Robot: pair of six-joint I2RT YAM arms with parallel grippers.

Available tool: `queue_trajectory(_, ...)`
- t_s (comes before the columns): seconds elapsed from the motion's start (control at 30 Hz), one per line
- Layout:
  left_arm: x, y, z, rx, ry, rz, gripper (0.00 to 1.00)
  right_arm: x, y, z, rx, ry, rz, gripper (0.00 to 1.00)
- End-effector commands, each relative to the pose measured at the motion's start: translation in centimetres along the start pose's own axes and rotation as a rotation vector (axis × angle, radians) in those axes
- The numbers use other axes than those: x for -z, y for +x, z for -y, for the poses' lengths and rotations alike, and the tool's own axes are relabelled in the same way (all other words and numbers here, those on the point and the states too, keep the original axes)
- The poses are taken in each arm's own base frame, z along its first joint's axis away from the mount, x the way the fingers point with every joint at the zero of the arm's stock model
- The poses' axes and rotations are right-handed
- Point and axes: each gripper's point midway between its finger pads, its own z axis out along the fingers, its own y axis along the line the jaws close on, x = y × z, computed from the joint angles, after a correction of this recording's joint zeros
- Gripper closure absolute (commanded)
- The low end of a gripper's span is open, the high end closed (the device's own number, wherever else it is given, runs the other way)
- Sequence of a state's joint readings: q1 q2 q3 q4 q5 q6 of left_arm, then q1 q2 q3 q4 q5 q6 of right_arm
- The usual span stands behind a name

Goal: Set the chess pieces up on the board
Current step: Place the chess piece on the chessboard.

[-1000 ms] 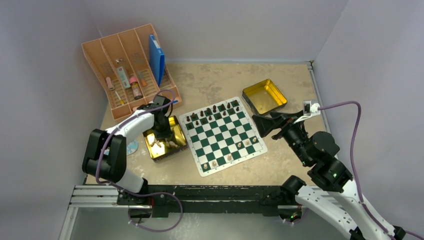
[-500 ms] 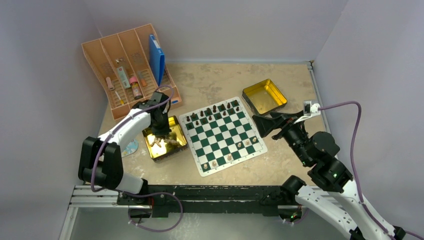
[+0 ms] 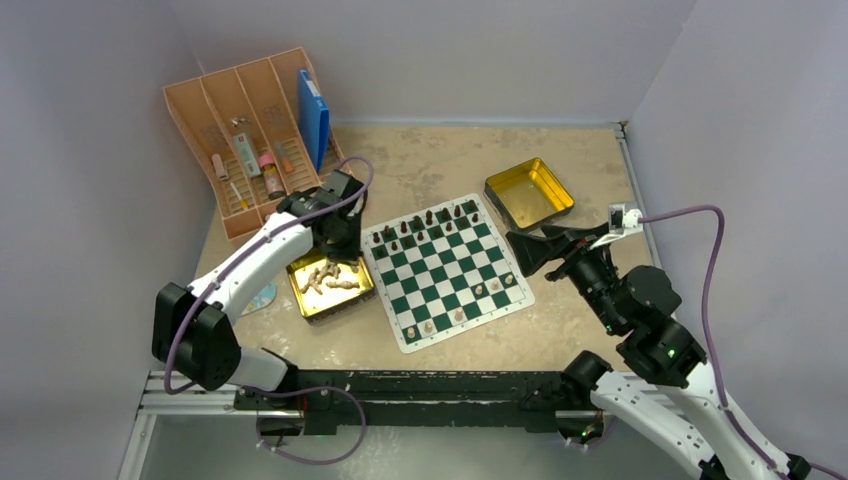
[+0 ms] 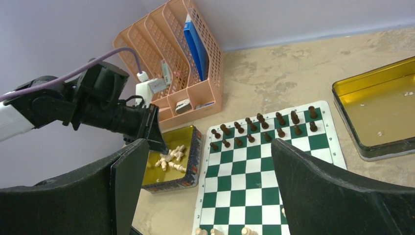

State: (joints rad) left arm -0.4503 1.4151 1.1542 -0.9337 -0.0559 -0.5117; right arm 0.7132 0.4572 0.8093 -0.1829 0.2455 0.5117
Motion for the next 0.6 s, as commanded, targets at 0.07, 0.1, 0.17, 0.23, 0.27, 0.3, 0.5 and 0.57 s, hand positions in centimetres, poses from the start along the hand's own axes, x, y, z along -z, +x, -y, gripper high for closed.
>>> queue_trajectory(0.07, 1.5, -0.9, 4.3, -0.036, 0.063, 0.040, 0.94, 0.2, -1.1, 0.0, 0.005, 0.010, 0.038, 0.03)
queue_trajectory(0.1, 1.4, -0.7, 5.1, -0.045, 0.074, 0.039, 0.94, 0.3, -1.3, 0.1, 0.006, 0.014, 0.041, 0.03)
queue_trajectory(0.17, 1.2, -0.4, 6.7, -0.065, 0.096, 0.043, 0.94, 0.6, -1.7, 0.0, 0.005, 0.016, 0.049, 0.03)
queue_trajectory(0.23, 1.0, -0.3, 8.2, -0.095, 0.109, 0.043, 0.94, 0.8, -2.0, 0.0, 0.003, 0.016, 0.059, 0.03)
queue_trajectory(0.27, 1.0, -0.2, 9.1, -0.114, 0.114, 0.044, 0.94, 1.0, -2.1, 0.0, 0.002, 0.017, 0.063, 0.03)
queue_trajectory(0.3, 0.9, -0.2, 10.0, -0.132, 0.119, 0.043, 0.94, 1.0, -2.3, 0.0, 0.003, 0.019, 0.067, 0.03)
queue_trajectory(0.5, -0.2, 1.3, 15.0, -0.242, 0.121, 0.025, 0.94, 1.5, -3.1, 0.0, 0.015, 0.033, 0.074, 0.03)
queue_trajectory(0.57, -0.7, 1.5, 16.5, -0.269, 0.134, 0.024, 0.94, 1.9, -3.7, -0.1, 0.011, 0.031, 0.087, 0.03)
